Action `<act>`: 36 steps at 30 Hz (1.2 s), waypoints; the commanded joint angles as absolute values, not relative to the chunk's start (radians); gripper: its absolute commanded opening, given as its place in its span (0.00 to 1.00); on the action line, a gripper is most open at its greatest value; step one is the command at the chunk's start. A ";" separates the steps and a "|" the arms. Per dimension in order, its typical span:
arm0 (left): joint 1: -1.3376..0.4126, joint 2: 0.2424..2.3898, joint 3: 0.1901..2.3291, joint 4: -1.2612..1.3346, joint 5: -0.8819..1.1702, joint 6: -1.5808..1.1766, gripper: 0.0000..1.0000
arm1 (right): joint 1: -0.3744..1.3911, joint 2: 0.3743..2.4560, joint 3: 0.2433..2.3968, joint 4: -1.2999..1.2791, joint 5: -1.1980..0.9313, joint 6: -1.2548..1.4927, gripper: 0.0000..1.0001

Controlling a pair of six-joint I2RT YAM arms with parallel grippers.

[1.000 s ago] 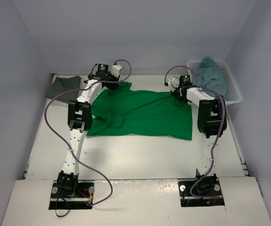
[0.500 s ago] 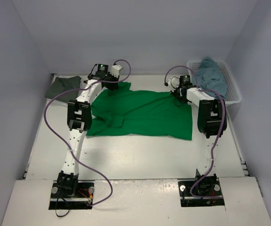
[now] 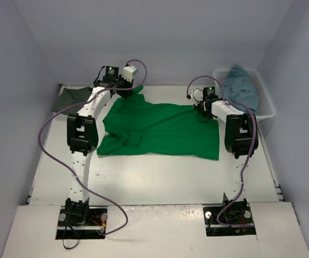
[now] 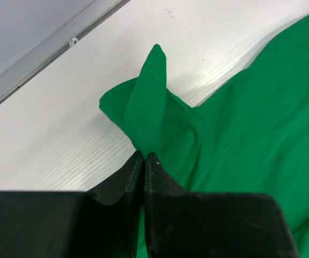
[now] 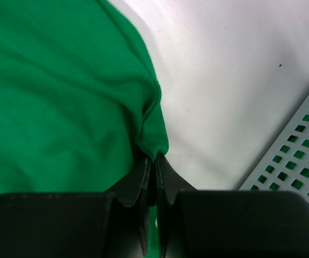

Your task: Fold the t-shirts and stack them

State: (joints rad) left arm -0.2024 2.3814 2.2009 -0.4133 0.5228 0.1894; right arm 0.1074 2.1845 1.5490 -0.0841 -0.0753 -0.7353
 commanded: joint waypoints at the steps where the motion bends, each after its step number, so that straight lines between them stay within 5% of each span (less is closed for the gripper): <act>1: -0.199 2.244 2.171 -0.368 0.555 0.192 0.00 | 0.126 2.155 1.496 -0.241 -0.077 -0.703 0.00; 19: -0.199 2.059 1.942 -0.324 0.600 0.190 0.00 | 0.126 2.039 1.431 -0.107 0.081 -0.664 0.00; 36: -0.192 2.106 2.029 -0.423 0.557 0.232 0.00 | 0.115 2.174 1.732 -0.167 0.066 -0.586 0.00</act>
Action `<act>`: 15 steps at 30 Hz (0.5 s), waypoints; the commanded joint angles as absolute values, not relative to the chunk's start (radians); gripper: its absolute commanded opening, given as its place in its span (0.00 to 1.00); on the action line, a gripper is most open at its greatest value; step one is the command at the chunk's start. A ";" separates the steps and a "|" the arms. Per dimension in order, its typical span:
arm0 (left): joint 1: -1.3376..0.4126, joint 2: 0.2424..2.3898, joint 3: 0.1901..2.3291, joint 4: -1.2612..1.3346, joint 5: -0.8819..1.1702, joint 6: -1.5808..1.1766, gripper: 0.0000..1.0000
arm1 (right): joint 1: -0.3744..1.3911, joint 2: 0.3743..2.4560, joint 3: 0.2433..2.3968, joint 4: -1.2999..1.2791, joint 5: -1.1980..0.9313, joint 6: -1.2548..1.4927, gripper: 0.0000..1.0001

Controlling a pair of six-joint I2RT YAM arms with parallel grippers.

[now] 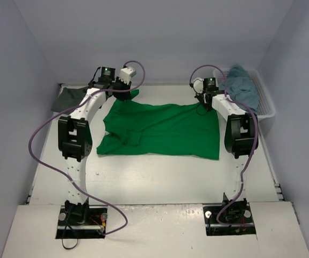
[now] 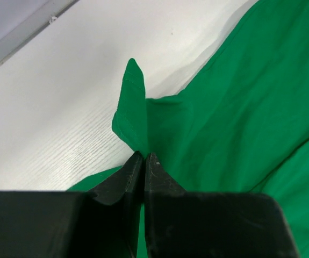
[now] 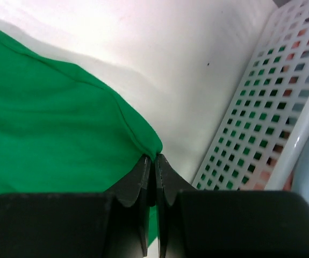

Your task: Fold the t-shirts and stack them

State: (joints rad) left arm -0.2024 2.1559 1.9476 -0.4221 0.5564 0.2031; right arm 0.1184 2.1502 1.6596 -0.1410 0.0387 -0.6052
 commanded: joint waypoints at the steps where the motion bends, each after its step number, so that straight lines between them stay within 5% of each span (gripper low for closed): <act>1: -0.190 2.097 2.026 -0.423 0.563 0.232 0.00 | 0.118 2.175 1.756 -0.169 0.069 -0.584 0.00; 15: -0.181 2.097 1.988 -0.403 0.578 0.238 0.00 | 0.109 2.128 1.802 -0.215 0.101 -0.591 0.00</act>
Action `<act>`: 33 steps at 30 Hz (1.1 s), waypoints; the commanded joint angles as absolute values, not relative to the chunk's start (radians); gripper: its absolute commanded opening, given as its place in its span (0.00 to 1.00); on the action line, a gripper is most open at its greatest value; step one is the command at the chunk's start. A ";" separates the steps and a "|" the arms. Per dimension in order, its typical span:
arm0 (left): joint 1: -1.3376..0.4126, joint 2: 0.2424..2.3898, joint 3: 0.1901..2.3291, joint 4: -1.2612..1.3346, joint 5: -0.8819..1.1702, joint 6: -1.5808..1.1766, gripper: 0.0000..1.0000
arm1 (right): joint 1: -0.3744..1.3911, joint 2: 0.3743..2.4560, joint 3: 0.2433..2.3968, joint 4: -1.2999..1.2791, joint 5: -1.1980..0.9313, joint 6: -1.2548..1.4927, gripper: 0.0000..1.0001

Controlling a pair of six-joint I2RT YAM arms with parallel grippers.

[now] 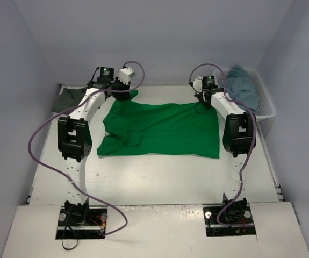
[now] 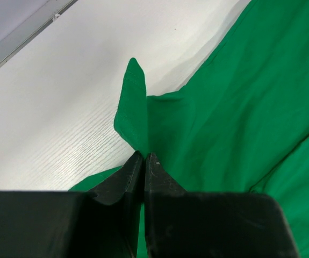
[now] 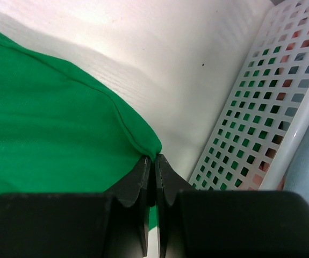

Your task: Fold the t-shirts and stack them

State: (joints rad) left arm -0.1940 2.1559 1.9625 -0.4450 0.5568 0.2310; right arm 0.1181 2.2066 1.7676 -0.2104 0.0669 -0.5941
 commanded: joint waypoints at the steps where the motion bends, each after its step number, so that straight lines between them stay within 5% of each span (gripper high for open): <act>1: -0.181 2.105 1.999 -0.406 0.578 0.233 0.00 | 0.109 2.123 1.801 -0.216 0.104 -0.595 0.00; 33: -0.179 1.910 1.824 -0.384 0.578 0.230 0.00 | 0.103 2.137 1.721 -0.249 0.081 -0.621 0.00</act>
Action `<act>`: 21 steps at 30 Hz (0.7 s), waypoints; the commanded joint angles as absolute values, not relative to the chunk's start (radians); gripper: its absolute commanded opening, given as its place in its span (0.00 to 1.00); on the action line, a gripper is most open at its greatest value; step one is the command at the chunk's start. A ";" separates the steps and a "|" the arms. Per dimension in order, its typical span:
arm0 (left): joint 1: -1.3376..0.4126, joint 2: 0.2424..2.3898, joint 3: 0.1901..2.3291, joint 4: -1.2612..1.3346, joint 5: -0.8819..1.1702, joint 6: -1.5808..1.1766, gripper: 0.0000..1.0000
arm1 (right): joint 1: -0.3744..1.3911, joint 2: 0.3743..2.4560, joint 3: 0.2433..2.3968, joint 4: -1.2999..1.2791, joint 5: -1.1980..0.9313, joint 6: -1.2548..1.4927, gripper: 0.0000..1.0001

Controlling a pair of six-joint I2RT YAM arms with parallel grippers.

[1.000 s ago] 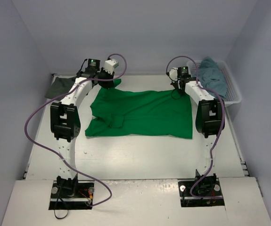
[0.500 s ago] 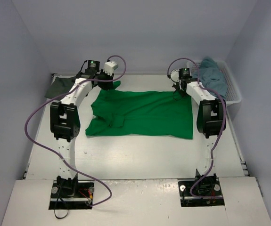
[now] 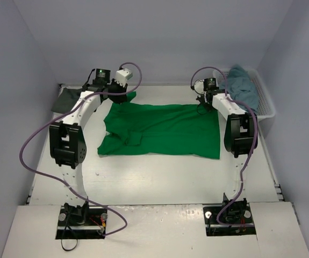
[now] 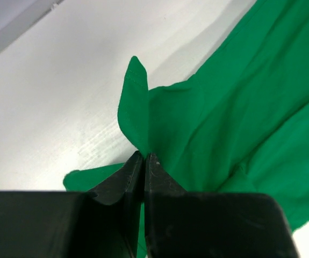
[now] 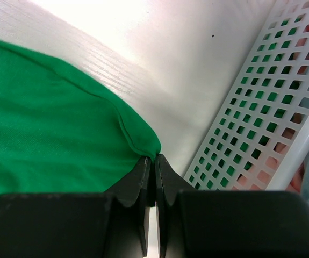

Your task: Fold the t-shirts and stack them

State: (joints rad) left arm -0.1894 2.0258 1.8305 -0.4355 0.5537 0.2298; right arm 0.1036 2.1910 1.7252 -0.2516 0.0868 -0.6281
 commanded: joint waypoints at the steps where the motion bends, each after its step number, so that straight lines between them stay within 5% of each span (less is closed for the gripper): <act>1: -0.179 1.901 1.813 -0.382 0.586 0.233 0.00 | 0.101 2.129 1.720 -0.249 0.081 -0.623 0.00; 21: -0.178 1.648 1.551 -0.408 0.617 0.301 0.00 | 0.113 1.907 1.548 -0.216 0.057 -0.632 0.00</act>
State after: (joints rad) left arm -0.1875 1.7481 1.5497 -0.4313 0.5835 0.2768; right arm 0.1062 2.0155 1.5681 -0.2428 0.0593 -0.6285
